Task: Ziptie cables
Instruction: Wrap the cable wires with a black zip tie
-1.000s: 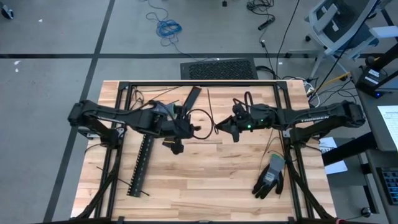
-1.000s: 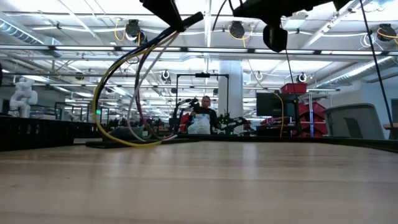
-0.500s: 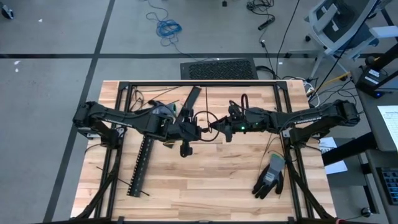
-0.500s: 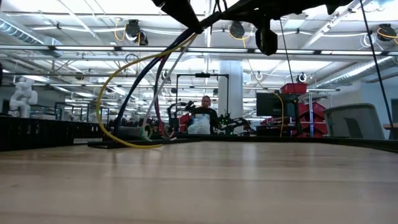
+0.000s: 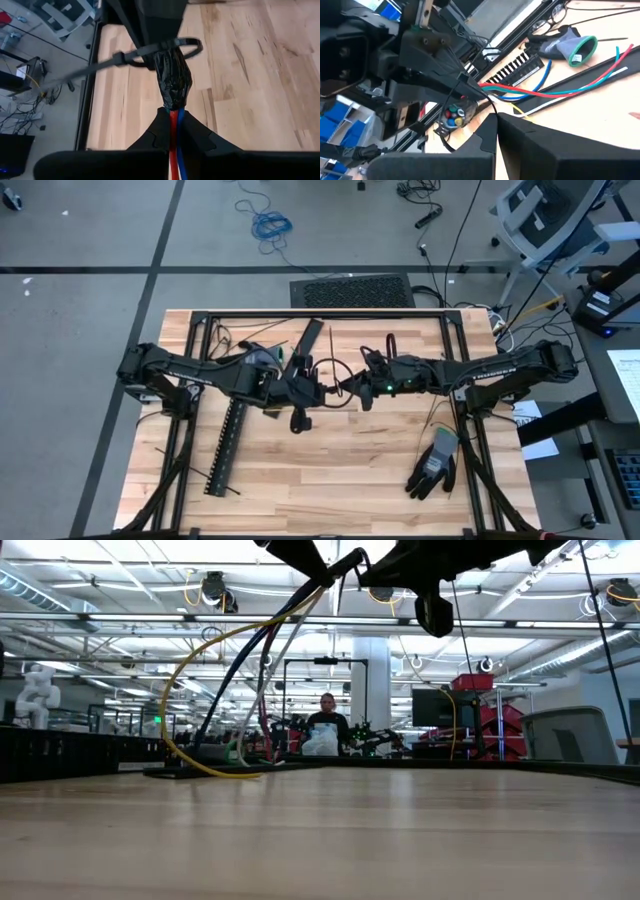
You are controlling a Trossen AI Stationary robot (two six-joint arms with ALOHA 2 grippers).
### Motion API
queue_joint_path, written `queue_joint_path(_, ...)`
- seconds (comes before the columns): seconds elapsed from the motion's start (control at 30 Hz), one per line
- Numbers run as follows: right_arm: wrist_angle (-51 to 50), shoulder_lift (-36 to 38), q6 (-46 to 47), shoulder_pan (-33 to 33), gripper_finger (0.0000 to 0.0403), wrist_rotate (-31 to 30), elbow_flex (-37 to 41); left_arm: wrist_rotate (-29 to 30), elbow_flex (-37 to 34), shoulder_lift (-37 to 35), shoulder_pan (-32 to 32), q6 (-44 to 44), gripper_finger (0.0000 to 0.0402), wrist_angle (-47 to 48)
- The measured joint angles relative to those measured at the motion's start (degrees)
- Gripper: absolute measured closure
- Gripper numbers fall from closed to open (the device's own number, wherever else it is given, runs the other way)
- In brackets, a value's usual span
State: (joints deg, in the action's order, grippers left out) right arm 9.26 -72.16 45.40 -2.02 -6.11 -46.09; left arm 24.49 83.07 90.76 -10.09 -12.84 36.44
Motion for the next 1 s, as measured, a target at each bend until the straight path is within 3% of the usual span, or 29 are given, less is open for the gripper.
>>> queue_joint_path(0.6, 2.2, -1.22, 3.59, -0.65, 0.0403, 0.04, -0.83, -0.37, 0.06, 1.23, 1.83, -1.15, 0.0377, -2.15)
queue_joint_path(0.77, -3.39, -1.14, 4.45, -0.85, 0.0403, 0.02, -1.72, -1.07, -0.02, 1.92, 1.82, -1.17, 0.0377, -7.0)
queue_joint_path(1.0, -3.25, -1.11, 5.02, -0.87, 0.0403, -1.51, -2.01, -2.17, -0.02, 2.08, 1.88, -1.23, 0.0377, -12.35)
